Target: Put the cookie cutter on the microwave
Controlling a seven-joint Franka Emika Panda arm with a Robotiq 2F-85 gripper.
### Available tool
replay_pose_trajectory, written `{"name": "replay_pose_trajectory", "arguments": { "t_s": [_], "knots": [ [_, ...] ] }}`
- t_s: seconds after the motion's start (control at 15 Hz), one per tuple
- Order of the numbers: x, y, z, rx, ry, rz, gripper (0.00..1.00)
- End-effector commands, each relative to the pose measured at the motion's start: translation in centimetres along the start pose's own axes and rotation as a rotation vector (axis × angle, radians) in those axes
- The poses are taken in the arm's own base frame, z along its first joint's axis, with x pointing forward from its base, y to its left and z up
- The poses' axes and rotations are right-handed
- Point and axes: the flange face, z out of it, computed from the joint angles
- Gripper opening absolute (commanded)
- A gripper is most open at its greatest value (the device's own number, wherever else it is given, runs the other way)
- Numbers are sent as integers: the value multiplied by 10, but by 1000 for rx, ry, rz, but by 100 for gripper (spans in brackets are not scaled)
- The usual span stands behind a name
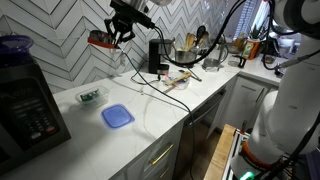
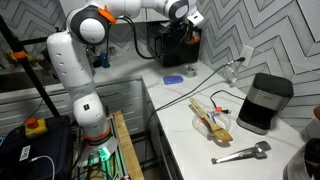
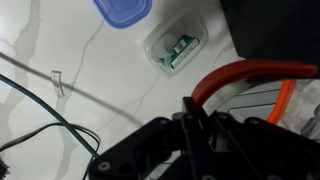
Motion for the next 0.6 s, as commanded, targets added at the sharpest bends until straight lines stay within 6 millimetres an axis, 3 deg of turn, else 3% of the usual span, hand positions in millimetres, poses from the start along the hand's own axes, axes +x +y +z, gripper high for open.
{"name": "replay_pose_trajectory", "arguments": {
  "t_s": [0.0,0.33,0.53],
  "knots": [
    [-25,-37,-26,129,-27,-137,3],
    [-100,-110,-86,247,-44,-408,3],
    [-131,-150,-92,290,-35,-576,3]
  ]
}}
